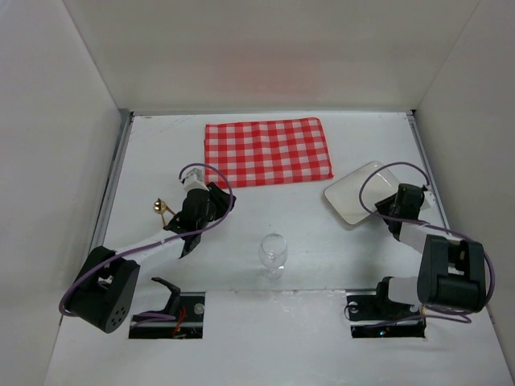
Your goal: Set the dinner table for one person
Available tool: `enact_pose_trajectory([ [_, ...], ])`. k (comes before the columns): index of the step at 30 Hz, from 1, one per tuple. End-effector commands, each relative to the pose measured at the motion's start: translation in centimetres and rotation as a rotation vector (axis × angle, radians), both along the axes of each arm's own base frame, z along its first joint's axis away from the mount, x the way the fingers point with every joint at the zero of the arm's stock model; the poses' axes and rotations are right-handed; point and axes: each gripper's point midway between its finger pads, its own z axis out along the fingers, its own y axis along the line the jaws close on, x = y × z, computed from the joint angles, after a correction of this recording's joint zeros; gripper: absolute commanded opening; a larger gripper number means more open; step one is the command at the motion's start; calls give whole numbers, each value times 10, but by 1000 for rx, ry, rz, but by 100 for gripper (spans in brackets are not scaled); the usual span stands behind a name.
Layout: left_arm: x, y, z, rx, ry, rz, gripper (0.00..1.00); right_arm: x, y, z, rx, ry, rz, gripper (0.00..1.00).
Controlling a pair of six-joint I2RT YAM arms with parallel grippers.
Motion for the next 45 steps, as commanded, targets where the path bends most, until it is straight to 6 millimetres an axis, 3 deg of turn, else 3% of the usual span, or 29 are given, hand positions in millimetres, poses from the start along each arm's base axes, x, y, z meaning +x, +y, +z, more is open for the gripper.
enact_pose_trajectory([
  [1,4,-1,7,-11,-36,0,34,15,3,11,27,-68,22,37],
  [4,4,-1,6,-7,-33,0,34,16,7,8,53,-78,30,29],
  [7,5,-1,6,-5,-34,0,34,15,7,8,83,-97,24,12],
  [10,5,0,7,-6,-36,5,35,12,3,20,102,-163,-13,4],
  [13,4,2,8,-9,-35,8,36,10,-2,48,121,-258,-57,0],
  [24,4,7,15,-24,-52,19,37,8,5,178,224,-601,-124,0],
  [29,5,14,21,-47,-68,40,41,30,41,211,297,-659,-50,0],
  [36,5,19,47,-119,-127,38,49,82,124,237,374,-692,42,0],
  [42,7,-4,95,-181,-187,-30,52,132,197,243,450,-701,103,0],
  [45,17,-19,101,-155,-162,-56,52,149,223,237,477,-697,122,0],
])
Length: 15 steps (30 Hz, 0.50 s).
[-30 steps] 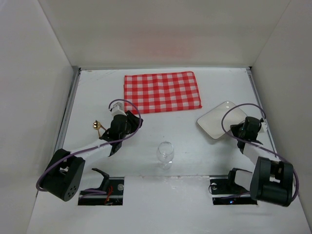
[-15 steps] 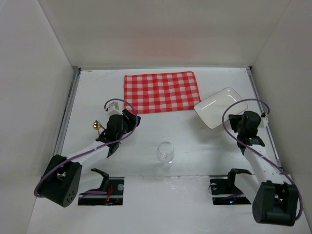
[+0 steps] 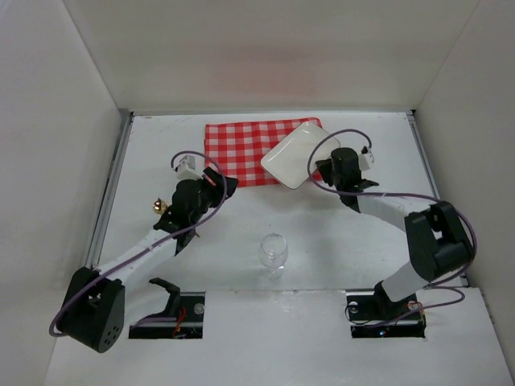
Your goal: Set the dinner table for one person
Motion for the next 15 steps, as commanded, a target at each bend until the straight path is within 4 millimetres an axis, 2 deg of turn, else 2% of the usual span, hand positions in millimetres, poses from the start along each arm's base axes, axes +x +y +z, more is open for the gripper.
enact_pose_trajectory([
  [1,18,-22,32,-8,-30,-48,52,51,29,129,259,-397,-56,0],
  [6,44,-42,22,5,17,-78,52,62,62,112,302,-369,-23,0],
  [9,53,-61,19,6,23,-110,52,64,70,109,317,-371,-17,0],
  [15,72,-83,-2,34,71,-124,50,65,80,106,338,-365,-3,0],
])
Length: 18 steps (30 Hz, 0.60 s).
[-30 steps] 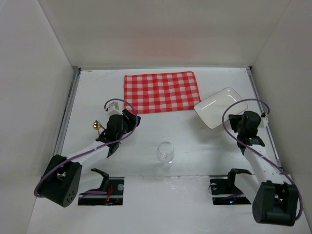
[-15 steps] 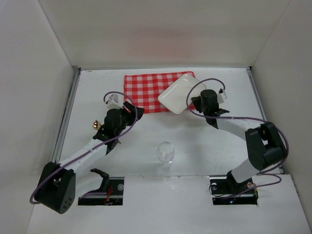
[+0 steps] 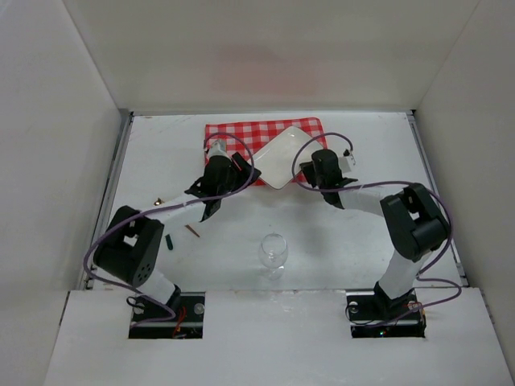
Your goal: Set the dinner table for one person
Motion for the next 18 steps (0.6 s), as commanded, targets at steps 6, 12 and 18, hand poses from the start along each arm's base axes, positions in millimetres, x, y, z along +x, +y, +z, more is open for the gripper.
enact_pose_trajectory([
  [6,29,-29,8,-15,-29,-11,45,39,25,141,303,-391,-27,0],
  [12,45,-43,10,-34,-28,-11,30,35,28,133,313,-376,-16,0],
  [18,49,-49,5,-33,-15,-15,13,34,29,119,299,-353,-9,0],
])
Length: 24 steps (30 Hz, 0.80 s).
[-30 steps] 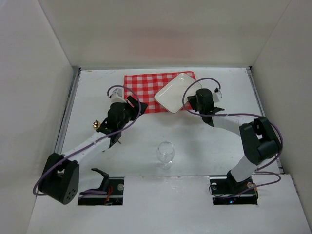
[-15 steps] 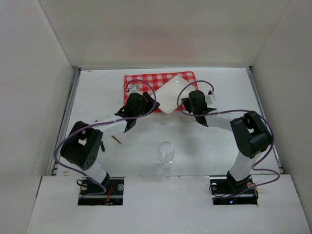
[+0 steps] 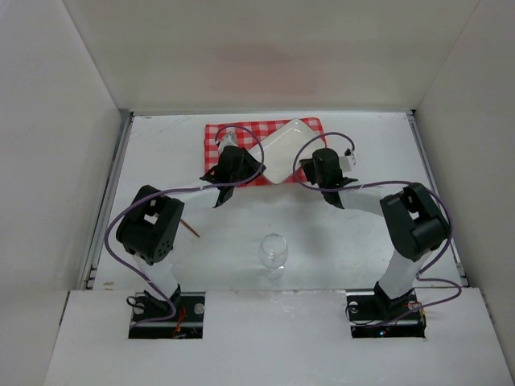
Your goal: Set the dinner table for one person
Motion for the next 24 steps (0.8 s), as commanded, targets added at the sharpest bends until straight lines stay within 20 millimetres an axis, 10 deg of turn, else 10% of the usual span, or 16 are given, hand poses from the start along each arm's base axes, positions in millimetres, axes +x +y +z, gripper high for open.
enact_pose_trajectory([
  [1,9,-12,25,-34,-59,-17,9,25,26,107,236,-314,17,0],
  [24,69,21,110,-274,-195,-127,0,19,11,74,91,-270,182,60],
])
